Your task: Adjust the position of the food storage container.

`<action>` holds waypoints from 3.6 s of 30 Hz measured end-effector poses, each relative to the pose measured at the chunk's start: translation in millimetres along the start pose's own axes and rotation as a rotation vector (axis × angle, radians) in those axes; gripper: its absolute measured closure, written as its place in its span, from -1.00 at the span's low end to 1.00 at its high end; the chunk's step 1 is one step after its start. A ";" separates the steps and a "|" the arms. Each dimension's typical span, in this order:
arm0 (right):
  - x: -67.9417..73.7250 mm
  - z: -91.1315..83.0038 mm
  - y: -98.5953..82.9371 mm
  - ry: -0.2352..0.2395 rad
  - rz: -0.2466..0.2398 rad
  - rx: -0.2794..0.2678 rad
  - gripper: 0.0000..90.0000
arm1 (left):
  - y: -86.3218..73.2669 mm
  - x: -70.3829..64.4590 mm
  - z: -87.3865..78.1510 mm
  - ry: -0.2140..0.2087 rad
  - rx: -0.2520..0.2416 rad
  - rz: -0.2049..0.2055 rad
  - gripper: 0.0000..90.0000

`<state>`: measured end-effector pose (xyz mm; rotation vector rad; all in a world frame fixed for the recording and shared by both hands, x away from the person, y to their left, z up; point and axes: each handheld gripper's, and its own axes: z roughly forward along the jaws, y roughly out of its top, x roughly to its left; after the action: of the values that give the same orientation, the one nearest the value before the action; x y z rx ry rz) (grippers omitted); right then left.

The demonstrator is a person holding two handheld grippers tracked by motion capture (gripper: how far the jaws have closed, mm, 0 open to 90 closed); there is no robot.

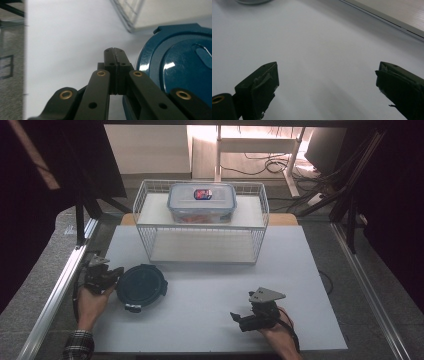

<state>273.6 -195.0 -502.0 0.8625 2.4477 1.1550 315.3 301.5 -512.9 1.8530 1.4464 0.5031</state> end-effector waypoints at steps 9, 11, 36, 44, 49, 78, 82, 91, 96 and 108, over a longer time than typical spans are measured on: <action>1.5 -0.9 -0.2 -0.001 -0.013 0.002 -0.91 | -7.6 -16.3 -3.1 -0.062 -0.010 -0.011 1.00; 1.8 -2.2 -0.3 -0.001 -0.015 0.002 -0.91 | -13.8 -15.8 -10.6 -0.035 -0.015 -0.005 1.00; -0.9 -1.0 -0.6 -0.004 -0.008 0.006 -0.90 | -32.9 -56.5 -19.4 -0.134 0.036 -0.040 1.00; -1.6 -1.0 -0.8 0.005 -0.005 0.007 -0.87 | -25.6 -85.4 -10.5 -0.221 0.052 0.014 1.00; -1.6 -0.6 -0.9 0.009 -0.003 0.014 -0.87 | -23.1 -102.9 -5.7 -0.276 0.065 0.034 1.00; -3.3 1.5 -2.6 0.018 -0.002 0.035 -0.87 | -12.1 -148.6 11.2 -0.397 0.061 0.066 1.00; -3.4 1.2 -2.8 0.016 -0.003 0.036 -0.87 | -11.8 -146.8 10.4 -0.412 0.059 0.099 0.99; -5.9 -2.8 -3.1 0.006 0.001 0.022 -0.87 | -17.5 -138.2 -4.0 -0.319 0.006 0.169 0.35; -4.1 -4.2 -2.2 0.003 -0.005 0.017 -0.87 | -22.5 -130.1 -16.4 -0.338 -0.019 0.166 -0.11; 1.4 -7.9 -0.6 0.005 -0.026 0.003 -0.87 | -41.6 -136.1 -22.8 -0.369 -0.016 0.283 -0.69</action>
<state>268.3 -199.1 -497.5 0.8273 2.4573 1.1461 231.9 183.9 -511.6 2.0221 0.9418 0.2836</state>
